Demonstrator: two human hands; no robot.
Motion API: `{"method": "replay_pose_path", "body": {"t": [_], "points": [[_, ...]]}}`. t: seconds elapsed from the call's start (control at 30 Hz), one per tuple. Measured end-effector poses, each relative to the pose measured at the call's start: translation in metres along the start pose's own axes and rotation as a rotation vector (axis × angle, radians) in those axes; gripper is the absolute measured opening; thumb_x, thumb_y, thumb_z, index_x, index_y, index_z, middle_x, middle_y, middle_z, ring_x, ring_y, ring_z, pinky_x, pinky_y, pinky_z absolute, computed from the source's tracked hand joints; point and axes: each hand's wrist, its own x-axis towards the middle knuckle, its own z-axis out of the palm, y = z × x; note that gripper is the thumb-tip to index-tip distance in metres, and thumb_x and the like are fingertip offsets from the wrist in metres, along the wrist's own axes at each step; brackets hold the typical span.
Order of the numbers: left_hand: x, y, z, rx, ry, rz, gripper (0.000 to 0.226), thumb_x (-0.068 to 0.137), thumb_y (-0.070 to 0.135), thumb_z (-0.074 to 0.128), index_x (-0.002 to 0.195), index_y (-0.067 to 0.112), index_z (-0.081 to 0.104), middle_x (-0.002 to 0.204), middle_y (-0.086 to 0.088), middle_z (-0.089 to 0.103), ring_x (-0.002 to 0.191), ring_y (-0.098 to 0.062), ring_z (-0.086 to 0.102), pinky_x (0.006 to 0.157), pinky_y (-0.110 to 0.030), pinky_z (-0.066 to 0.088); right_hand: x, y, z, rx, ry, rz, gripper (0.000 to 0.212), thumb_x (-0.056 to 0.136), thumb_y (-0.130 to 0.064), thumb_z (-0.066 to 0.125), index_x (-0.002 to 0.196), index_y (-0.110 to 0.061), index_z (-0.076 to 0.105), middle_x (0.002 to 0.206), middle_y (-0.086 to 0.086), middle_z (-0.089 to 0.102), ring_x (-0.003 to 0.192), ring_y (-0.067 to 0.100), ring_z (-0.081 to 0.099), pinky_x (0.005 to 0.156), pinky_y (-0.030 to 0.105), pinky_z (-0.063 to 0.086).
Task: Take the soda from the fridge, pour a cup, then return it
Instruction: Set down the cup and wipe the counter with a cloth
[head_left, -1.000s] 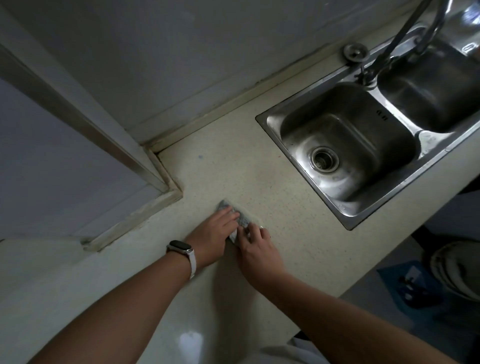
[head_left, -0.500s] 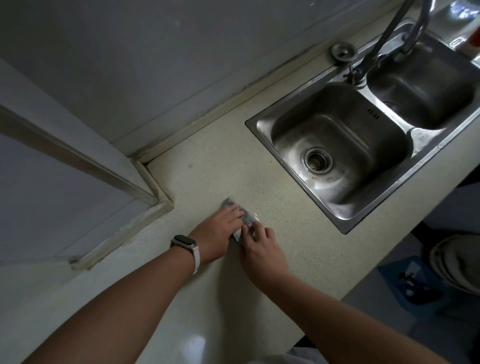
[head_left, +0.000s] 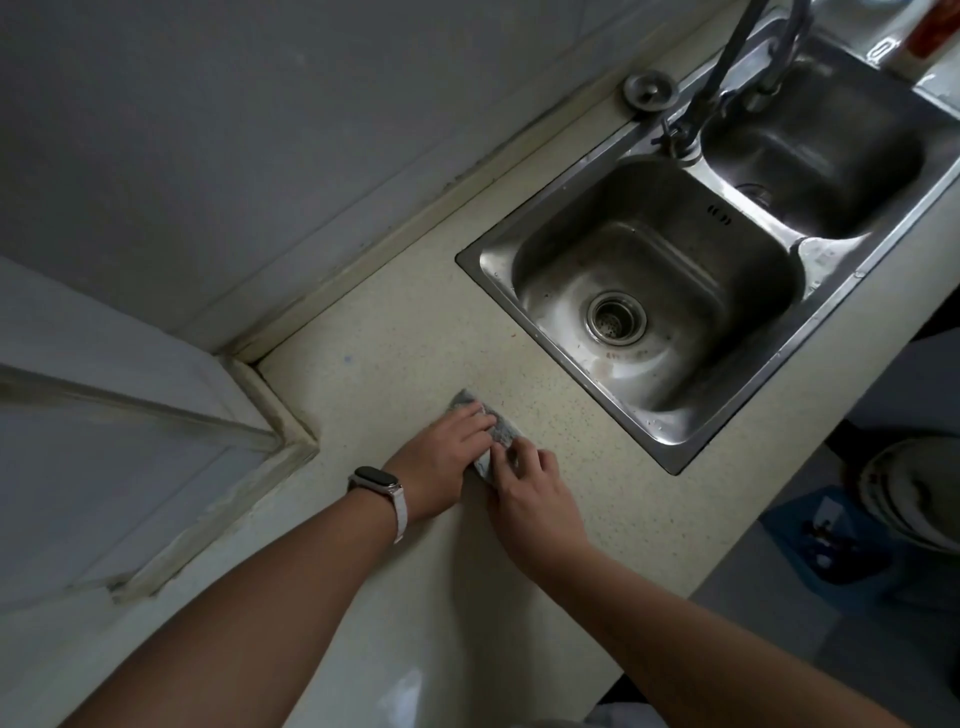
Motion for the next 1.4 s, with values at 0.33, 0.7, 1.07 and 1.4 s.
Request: {"method": "replay_pose_path", "body": {"t": [0.33,0.7,1.07,1.4], "points": [[0.052,0.002,0.001,-0.003,-0.023,0.038,0.051,0.075,0.008,0.028,0.104,-0.002,0.069,0.122,-0.022,0.065,0.119,-0.045,0.056,0.105,-0.053,0.032,0.022,0.037,-0.013,-0.033,0.095,0.047,0.053,0.077,-0.025,0.073,0.125,-0.006,0.06,0.112,0.016,0.059,0.086,0.034,0.056,0.065,0.037,0.053],[0.099,0.006,0.001,-0.014,-0.004,0.041,0.055,0.076,0.006,0.025,0.11,-0.004,0.067,0.124,-0.022,0.064,0.122,-0.045,0.054,0.106,-0.046,0.031,0.047,0.068,-0.024,-0.01,0.165,0.084,0.048,0.074,-0.019,0.073,0.119,-0.005,0.064,0.107,0.017,0.061,0.084,0.036,0.056,0.072,0.039,0.052],[0.056,0.004,0.002,0.044,0.033,0.008,0.053,0.073,0.008,0.029,0.106,-0.004,0.069,0.118,-0.024,0.067,0.114,-0.047,0.059,0.101,-0.055,0.037,0.039,0.045,-0.021,0.015,0.026,-0.004,0.034,0.085,-0.02,0.061,0.116,-0.005,0.059,0.107,0.019,0.055,0.088,0.038,0.051,0.068,0.044,0.049],[-0.047,0.018,0.01,0.035,0.11,-0.166,0.047,0.063,-0.009,0.049,0.105,-0.004,0.069,0.12,-0.024,0.066,0.118,-0.045,0.057,0.112,-0.028,0.02,-0.01,-0.013,-0.002,0.024,-0.053,-0.139,0.036,0.087,-0.02,0.057,0.12,-0.004,0.059,0.111,0.019,0.054,0.092,0.039,0.05,0.069,0.046,0.05]]}}
